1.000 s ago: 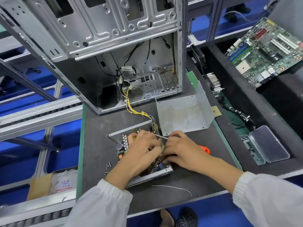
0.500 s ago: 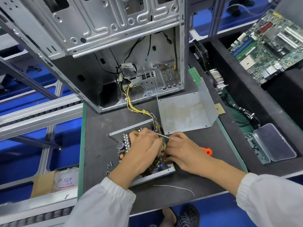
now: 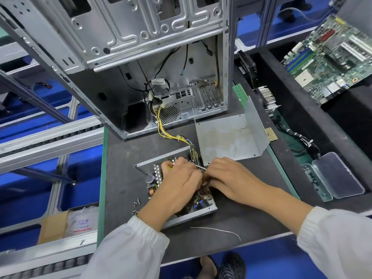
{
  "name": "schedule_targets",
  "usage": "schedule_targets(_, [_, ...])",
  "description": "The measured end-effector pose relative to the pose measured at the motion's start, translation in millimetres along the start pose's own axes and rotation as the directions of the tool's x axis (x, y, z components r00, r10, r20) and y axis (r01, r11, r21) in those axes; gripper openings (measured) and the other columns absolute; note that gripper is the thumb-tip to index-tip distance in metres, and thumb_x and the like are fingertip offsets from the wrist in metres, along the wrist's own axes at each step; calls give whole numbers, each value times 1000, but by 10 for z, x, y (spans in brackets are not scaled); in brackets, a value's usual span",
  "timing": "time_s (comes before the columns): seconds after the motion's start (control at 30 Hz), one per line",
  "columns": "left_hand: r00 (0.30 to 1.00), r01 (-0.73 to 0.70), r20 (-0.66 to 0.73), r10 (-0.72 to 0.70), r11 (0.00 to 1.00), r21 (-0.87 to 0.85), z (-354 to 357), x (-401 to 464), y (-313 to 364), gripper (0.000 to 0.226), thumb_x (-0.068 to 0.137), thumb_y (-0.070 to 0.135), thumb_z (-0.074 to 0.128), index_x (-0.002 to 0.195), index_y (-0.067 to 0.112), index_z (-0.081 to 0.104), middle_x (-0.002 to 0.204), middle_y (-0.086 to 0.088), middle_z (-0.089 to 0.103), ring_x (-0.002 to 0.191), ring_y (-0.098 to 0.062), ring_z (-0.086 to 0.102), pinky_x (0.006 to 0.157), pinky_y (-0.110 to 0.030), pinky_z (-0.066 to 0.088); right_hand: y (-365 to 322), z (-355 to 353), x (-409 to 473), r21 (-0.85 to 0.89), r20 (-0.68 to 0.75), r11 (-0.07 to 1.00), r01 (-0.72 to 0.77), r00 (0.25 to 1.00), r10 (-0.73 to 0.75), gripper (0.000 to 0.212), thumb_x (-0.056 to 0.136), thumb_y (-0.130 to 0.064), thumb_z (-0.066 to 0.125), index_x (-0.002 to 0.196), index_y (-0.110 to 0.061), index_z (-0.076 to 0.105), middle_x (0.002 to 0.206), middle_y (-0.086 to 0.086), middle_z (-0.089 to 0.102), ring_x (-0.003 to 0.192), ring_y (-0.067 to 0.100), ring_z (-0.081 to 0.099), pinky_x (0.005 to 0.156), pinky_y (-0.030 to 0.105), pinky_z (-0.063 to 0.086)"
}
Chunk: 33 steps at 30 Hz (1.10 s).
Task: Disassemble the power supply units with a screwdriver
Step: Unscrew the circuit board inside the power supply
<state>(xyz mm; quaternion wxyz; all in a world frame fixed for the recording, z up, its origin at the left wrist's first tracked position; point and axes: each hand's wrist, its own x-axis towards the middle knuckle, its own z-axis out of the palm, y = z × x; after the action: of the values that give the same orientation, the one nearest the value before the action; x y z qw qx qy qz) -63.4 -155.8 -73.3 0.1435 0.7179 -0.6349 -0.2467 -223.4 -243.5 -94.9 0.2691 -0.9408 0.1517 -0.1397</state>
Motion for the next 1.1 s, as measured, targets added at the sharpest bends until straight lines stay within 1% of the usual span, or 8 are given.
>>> schedule_targets(0.17, [1000,19,6,-19,999,-48,-13,-3,0,43,84,28,23,57,18,55,77,6,57,93,-4,41,91,-34,18,8,12,-46,173,-5,979,-105,994,108,13,88,-14,65,101,-13,66,94,-2,62,94,16,52,89,33,40])
schedule_targets(0.33, [1000,14,-16,-15,998,-64,-76,-24,18,45,88,32,26,62,19,61,77,6,59,92,-7,45,94,-39,25,-60,-87,6,328,-53,934,-139,985,165,13,80,-9,74,92,-12,71,86,-4,64,89,10,53,81,27,44])
schedule_targets(0.43, [993,12,-108,-40,969,-247,-176,-74,57,41,93,35,33,72,22,66,78,2,61,88,-10,54,93,-46,37,-126,-195,49,391,-74,903,-176,972,221,14,77,-10,78,87,-15,69,84,-3,63,84,8,55,77,30,47])
schedule_targets(0.53, [987,-34,-162,-17,952,-304,-311,-167,21,28,100,29,49,88,18,72,84,2,65,87,-9,58,87,-38,41,-212,-325,106,431,22,879,-204,976,216,16,76,-10,79,83,-18,66,83,-3,63,81,6,57,77,31,48])
schedule_targets(0.63, [994,-93,-84,74,964,-251,-493,-304,-109,8,91,17,66,95,18,73,93,6,65,92,-5,57,86,-29,43,-353,-458,207,524,170,821,-225,973,158,14,74,-15,81,78,-19,68,79,-4,67,76,5,59,75,19,47])
schedule_targets(0.73, [987,-151,-62,151,989,-4,-646,-442,-276,8,83,28,76,90,27,73,100,13,56,100,-2,47,92,-31,29,-475,-468,313,584,208,779,-229,970,130,12,76,-10,80,80,-14,69,79,4,68,75,7,59,75,20,47])
schedule_targets(0.97, [988,-76,149,40,967,243,-742,-664,-426,53,69,78,55,99,35,65,98,15,50,98,-1,39,86,-30,21,-580,-213,395,565,84,773,-288,952,294,7,80,-12,76,84,-11,71,79,-2,68,74,4,60,78,26,50])
schedule_targets(1.1, [983,-90,177,44,960,265,-696,-721,-402,47,79,66,61,106,28,65,101,11,51,101,-6,41,90,-30,24,-620,-97,378,552,82,762,-339,931,355,7,87,-18,69,88,-16,63,79,-5,72,81,6,66,80,30,52])
